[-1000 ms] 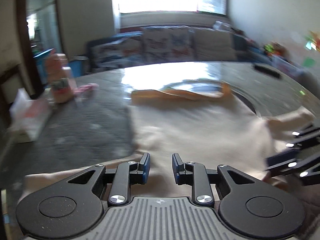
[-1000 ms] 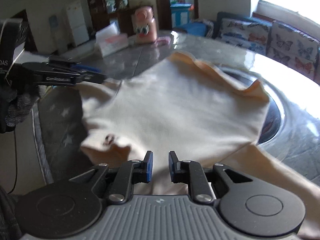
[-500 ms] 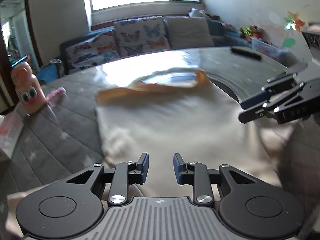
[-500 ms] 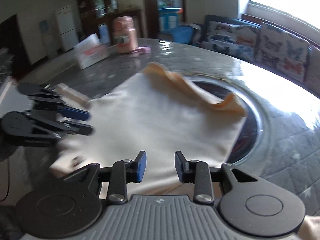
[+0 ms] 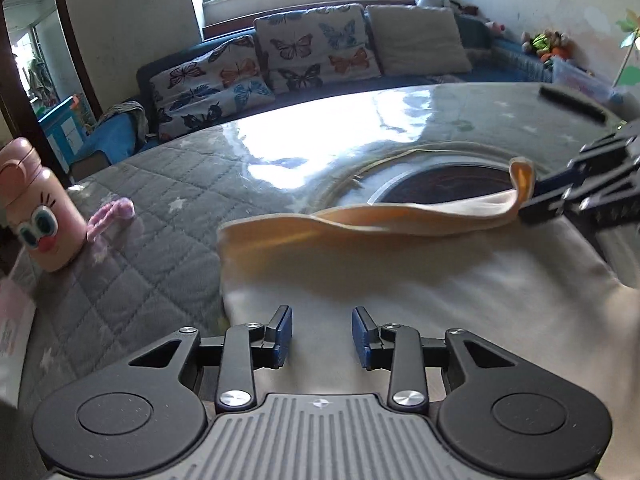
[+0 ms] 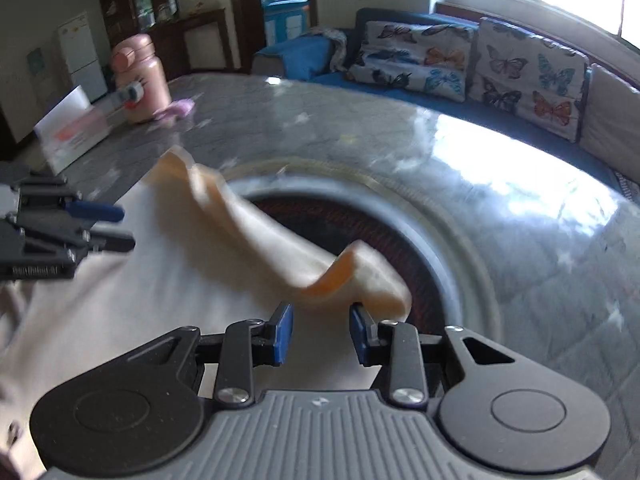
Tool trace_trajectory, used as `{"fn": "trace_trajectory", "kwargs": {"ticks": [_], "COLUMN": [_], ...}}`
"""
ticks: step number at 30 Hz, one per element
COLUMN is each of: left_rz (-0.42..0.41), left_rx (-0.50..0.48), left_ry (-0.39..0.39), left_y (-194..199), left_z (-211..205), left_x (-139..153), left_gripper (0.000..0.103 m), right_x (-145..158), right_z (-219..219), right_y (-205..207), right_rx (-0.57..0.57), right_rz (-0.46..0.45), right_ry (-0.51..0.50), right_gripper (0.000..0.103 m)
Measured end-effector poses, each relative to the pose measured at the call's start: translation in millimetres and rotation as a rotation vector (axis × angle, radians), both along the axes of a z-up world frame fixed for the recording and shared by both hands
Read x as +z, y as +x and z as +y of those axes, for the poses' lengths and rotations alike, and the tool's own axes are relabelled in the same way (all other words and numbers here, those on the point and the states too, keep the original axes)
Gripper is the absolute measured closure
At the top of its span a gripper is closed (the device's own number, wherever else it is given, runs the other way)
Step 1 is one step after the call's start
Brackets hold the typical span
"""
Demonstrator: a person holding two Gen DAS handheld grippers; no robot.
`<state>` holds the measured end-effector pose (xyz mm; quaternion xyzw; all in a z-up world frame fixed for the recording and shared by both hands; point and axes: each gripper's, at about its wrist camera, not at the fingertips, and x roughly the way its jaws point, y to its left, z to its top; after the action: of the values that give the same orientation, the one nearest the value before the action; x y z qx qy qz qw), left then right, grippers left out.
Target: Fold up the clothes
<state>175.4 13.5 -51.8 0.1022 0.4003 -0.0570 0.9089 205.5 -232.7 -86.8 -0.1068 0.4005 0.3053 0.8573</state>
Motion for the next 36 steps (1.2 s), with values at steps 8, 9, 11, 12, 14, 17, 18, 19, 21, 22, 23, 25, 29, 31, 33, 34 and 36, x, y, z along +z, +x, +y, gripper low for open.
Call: {"fn": "trace_trajectory", "kwargs": {"ticks": [8,9,11,12,14,17,18,19,21,22,23,25,29,31,33,34,36], "left_rz": [-0.032,-0.035,-0.041,-0.044,-0.05,-0.06,-0.062,-0.064,-0.079,-0.089,-0.099,-0.115,-0.118,-0.12,-0.121,-0.121,-0.11], "left_rx": [0.076,0.084,0.1,0.107,0.123,0.11,0.1,0.091,0.085,0.089,0.092,0.101,0.115,0.106,0.089,0.076,0.044], "left_ry": [-0.003,-0.007,-0.016,-0.02,-0.029,-0.025,-0.023,-0.022,-0.003,0.012,0.027,0.044,0.036,0.034,0.029,0.023,0.005], "left_y": [32.6,34.9,39.6,41.9,46.6,48.6,48.8,49.0,50.9,52.4,53.8,56.0,53.3,45.5,34.7,27.8,11.6], "left_z": [11.4,12.9,15.9,17.5,20.5,17.0,15.9,14.8,11.8,10.9,10.0,9.9,12.6,10.8,6.9,3.9,-5.1], "left_x": [0.1,0.6,1.5,1.9,2.8,2.9,2.9,2.9,2.5,1.8,1.0,-0.8,2.3,6.6,11.2,13.6,17.3], "left_gripper": [0.057,0.057,0.056,0.056,0.056,0.059,0.068,0.075,0.091,0.092,0.092,0.092,0.089,0.089,0.089,0.089,0.088], "right_x": [4.2,3.3,0.7,-1.0,-4.6,-10.9,-12.2,-12.8,-11.6,-10.3,-9.3,-9.2,-12.7,-5.8,6.1,10.6,22.2], "right_z": [-15.8,-18.7,-21.9,-22.0,-21.8,-20.5,-19.8,-18.8,-16.7,-16.6,-16.2,-14.6,-14.0,-17.2,-20.3,-21.8,-25.0], "right_y": [40.3,40.7,41.3,40.6,40.8,42.9,43.5,43.6,42.2,42.1,42.3,44.9,46.7,40.7,30.8,26.6,9.7], "right_rx": [-0.114,-0.109,-0.094,-0.092,-0.094,-0.109,-0.112,-0.116,-0.128,-0.131,-0.136,-0.148,-0.153,-0.146,-0.127,-0.116,-0.087], "right_rz": [-0.04,-0.035,-0.02,-0.018,-0.013,-0.002,0.0,-0.003,-0.034,-0.048,-0.06,-0.074,-0.065,-0.069,-0.081,-0.08,-0.083], "right_ry": [0.058,0.06,0.064,0.06,0.056,0.063,0.064,0.061,0.039,0.035,0.03,0.008,-0.022,-0.015,-0.011,-0.008,-0.005], "right_gripper": [0.063,0.063,0.061,0.061,0.061,0.073,0.08,0.094,0.099,0.1,0.1,0.1,0.092,0.091,0.089,0.083,0.075]}}
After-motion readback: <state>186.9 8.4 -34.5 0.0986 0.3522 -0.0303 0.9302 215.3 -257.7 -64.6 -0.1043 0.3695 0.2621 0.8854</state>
